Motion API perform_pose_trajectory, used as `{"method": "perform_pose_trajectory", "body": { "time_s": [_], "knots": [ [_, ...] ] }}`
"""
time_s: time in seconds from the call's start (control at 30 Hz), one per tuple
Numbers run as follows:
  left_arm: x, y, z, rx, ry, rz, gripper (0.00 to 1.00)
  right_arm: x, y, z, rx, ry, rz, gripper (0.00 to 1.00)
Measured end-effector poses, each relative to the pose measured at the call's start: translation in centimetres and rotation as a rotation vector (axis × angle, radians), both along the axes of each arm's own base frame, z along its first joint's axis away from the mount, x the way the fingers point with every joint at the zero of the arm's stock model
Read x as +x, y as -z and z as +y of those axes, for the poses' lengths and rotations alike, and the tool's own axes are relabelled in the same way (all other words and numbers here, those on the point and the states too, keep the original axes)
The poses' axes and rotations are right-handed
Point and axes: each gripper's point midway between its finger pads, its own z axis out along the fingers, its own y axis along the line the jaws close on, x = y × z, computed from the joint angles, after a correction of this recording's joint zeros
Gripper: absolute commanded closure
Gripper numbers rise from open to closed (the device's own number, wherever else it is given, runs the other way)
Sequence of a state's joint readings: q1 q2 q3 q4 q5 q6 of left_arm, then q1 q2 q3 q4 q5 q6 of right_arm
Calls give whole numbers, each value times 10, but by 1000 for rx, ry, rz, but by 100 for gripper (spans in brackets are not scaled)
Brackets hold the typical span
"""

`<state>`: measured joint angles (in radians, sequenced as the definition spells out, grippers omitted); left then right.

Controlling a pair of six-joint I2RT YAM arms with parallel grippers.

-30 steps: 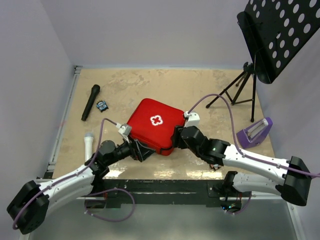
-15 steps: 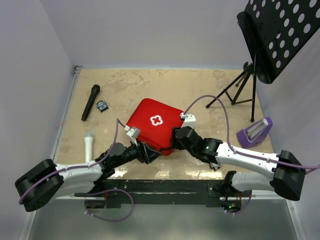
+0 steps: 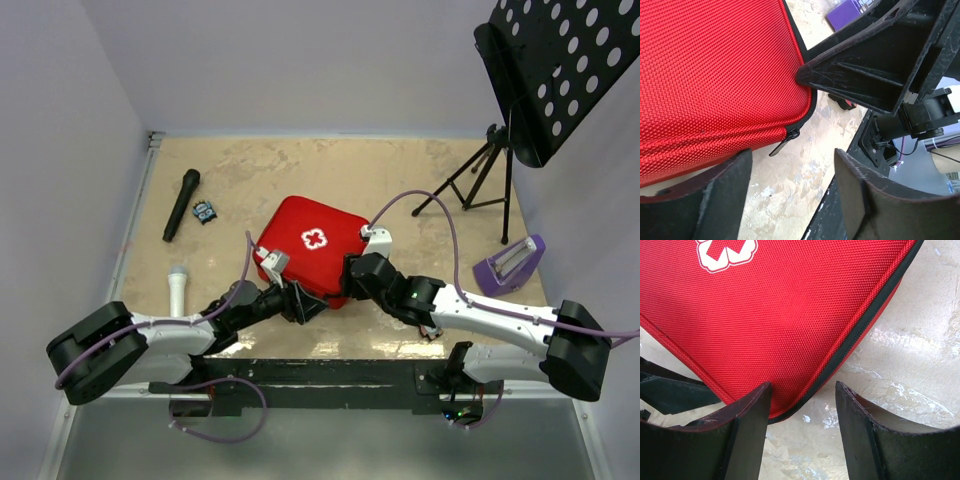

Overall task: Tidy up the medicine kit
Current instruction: Zip the medicine box at the center of the board.

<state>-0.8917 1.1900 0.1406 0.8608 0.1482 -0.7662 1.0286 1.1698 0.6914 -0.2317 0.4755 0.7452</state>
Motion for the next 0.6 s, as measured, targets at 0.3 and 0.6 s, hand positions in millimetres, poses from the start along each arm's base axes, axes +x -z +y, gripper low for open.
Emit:
{"method": "perform_pose_trajectory", "body": {
  "time_s": [0.3,0.6],
  "knots": [
    [-1,-4,-11,-13,37,-3,40,0,0,1,9,7,5,43],
    [-1,-2,-18,-8,63,7,44,0,1,1,14,14,11,55]
  ]
}}
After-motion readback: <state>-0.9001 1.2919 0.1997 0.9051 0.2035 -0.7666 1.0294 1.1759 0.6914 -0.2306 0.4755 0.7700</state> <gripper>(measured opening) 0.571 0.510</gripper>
